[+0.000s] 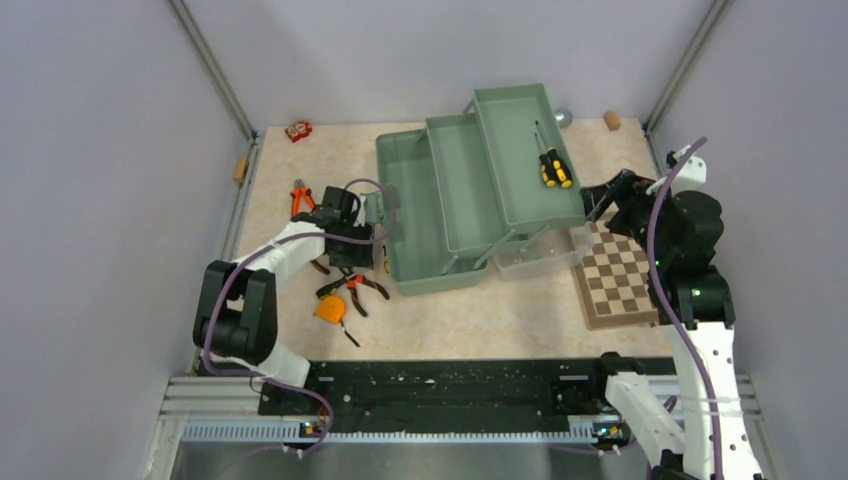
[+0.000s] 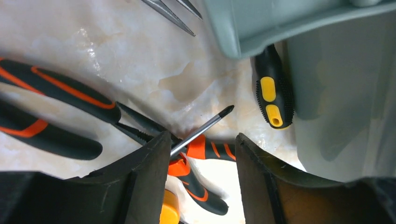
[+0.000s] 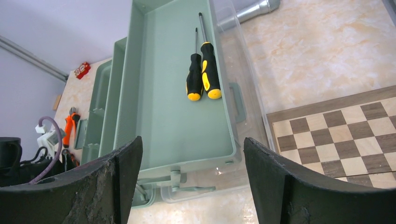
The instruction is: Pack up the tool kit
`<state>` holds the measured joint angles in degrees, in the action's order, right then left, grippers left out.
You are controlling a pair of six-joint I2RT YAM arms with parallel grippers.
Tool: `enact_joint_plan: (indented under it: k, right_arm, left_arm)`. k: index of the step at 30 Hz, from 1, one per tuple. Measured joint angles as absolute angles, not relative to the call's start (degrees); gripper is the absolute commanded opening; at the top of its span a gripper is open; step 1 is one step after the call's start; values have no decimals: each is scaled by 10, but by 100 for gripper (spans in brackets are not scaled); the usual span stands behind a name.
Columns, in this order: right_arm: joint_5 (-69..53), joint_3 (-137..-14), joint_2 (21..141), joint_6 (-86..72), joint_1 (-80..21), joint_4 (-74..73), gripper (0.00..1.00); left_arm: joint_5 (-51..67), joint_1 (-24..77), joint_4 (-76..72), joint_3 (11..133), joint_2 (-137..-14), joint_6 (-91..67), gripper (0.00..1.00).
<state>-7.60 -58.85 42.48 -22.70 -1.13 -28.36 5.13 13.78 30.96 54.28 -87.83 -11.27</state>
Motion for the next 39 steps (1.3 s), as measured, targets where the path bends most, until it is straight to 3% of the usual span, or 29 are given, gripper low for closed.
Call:
enact_joint_plan:
  k: [9, 20, 39]
  right_arm:
    - [-76, -583, 423, -227, -11, -283, 79]
    - [-76, -580, 424, -227, -11, -283, 79]
    - [-76, -581, 424, -226, -11, -284, 79]
  left_arm:
    - [53, 150, 293, 543, -926, -83, 41]
    - [6, 161, 287, 543, -932, -70, 0]
    - [-66, 162, 350, 591, -686, -119, 0]
